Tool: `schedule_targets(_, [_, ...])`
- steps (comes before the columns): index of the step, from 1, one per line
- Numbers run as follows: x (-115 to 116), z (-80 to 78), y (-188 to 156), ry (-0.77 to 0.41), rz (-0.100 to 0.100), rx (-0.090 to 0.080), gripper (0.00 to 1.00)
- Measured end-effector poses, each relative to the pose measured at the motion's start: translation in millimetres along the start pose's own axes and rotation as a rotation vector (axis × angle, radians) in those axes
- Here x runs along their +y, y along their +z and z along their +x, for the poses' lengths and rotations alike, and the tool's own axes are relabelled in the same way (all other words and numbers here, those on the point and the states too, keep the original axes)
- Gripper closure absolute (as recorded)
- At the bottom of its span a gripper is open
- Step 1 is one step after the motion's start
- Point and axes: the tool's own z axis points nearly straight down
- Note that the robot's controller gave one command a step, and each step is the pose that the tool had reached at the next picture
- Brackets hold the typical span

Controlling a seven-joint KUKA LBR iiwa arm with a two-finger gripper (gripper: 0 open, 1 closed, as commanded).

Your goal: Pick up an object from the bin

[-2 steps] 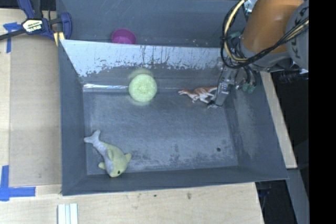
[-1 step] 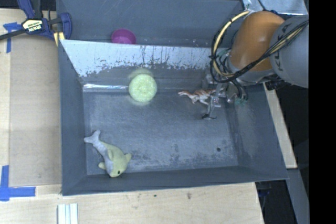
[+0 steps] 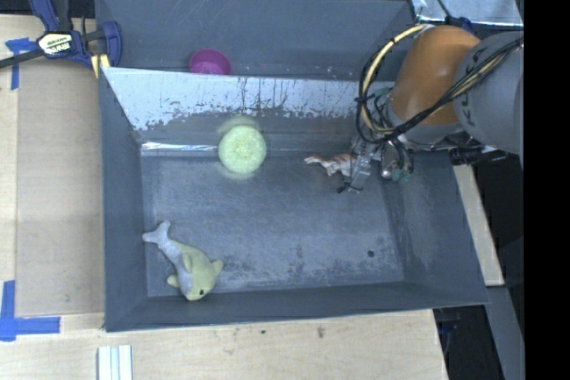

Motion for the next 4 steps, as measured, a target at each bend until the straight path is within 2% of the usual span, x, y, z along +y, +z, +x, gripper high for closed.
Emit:
schedule_targets(1, [-3.3,-0.9,-8.3,0.038,0.001,0.002,1.0])
schedule_targets(3, [-2.9,1.6,-26.9,0.029,0.002,0.01,1.0])
schedule_targets(4, [-2.9,-0.5,-42.8,0.03,0.001,0.003,1.0])
